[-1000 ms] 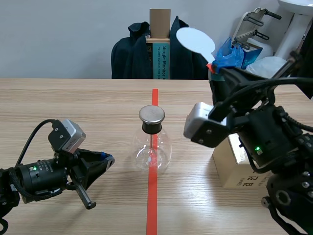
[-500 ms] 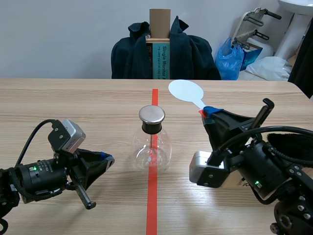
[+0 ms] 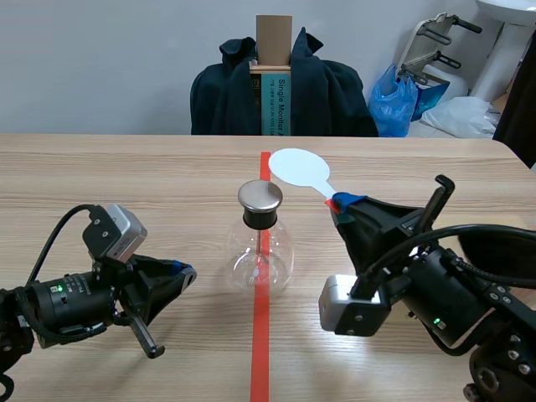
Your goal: Do the electroscope experiment.
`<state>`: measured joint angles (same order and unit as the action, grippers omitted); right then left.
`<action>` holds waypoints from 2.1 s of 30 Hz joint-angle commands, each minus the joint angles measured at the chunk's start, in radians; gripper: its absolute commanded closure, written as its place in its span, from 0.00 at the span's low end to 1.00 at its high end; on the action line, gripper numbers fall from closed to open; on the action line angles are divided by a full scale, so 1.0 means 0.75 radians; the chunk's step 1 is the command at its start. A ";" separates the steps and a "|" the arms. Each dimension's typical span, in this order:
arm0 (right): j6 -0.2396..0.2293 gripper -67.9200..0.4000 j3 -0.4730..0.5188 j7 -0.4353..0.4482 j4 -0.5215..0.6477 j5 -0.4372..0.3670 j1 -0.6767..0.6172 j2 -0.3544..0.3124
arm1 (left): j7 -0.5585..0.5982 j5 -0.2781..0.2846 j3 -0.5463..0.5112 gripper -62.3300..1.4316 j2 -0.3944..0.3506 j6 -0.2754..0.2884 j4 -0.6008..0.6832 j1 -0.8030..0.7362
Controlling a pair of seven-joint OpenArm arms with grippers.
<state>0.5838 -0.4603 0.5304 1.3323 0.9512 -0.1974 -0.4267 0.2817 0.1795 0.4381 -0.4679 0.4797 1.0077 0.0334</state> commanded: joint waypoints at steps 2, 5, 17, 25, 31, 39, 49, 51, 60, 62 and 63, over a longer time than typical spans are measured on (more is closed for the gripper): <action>0.018 0.98 0.007 0.042 0.021 -0.011 0.019 -0.014 | 0.020 0.013 -0.006 0.95 0.011 0.003 0.024 0.019; 0.018 0.98 0.007 0.098 0.021 -0.010 0.019 -0.014 | 0.020 0.013 -0.006 0.95 0.011 0.003 0.024 0.019; 0.011 0.98 0.007 0.215 0.021 0.010 0.019 -0.014 | 0.019 0.013 -0.006 0.95 0.011 0.003 0.024 0.019; -0.013 0.98 0.007 0.220 0.021 0.011 0.019 -0.014 | 0.019 0.013 -0.006 0.95 0.011 0.003 0.024 0.019; -0.013 0.98 0.007 0.214 0.021 0.011 0.019 -0.014 | 0.019 0.013 -0.006 0.95 0.011 0.003 0.024 0.019; -0.012 0.98 0.008 0.034 0.021 0.019 0.019 -0.014 | 0.019 0.013 -0.006 0.95 0.011 0.003 0.024 0.019; -0.012 0.98 0.009 -0.190 0.021 0.027 0.020 -0.015 | 0.018 0.013 -0.006 0.95 0.010 0.003 0.024 0.019; -0.012 0.98 0.010 -0.219 0.021 0.043 0.020 -0.015 | 0.018 0.013 -0.006 0.95 0.010 0.003 0.024 0.019; -0.012 0.98 0.010 -0.250 0.021 0.055 0.020 -0.015 | 0.018 0.013 -0.006 0.95 0.010 0.003 0.024 0.019; -0.012 0.98 0.010 -0.233 0.021 0.056 0.020 -0.015 | 0.018 0.013 -0.006 0.95 0.010 0.003 0.024 0.019; -0.012 0.98 0.010 -0.221 0.021 0.062 0.020 -0.015 | 0.018 0.013 -0.006 0.95 0.010 0.003 0.024 0.019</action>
<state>0.5610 -0.4603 0.3588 1.3323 0.9966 -0.1974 -0.4271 0.2813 0.1795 0.4381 -0.4679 0.4793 1.0077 0.0334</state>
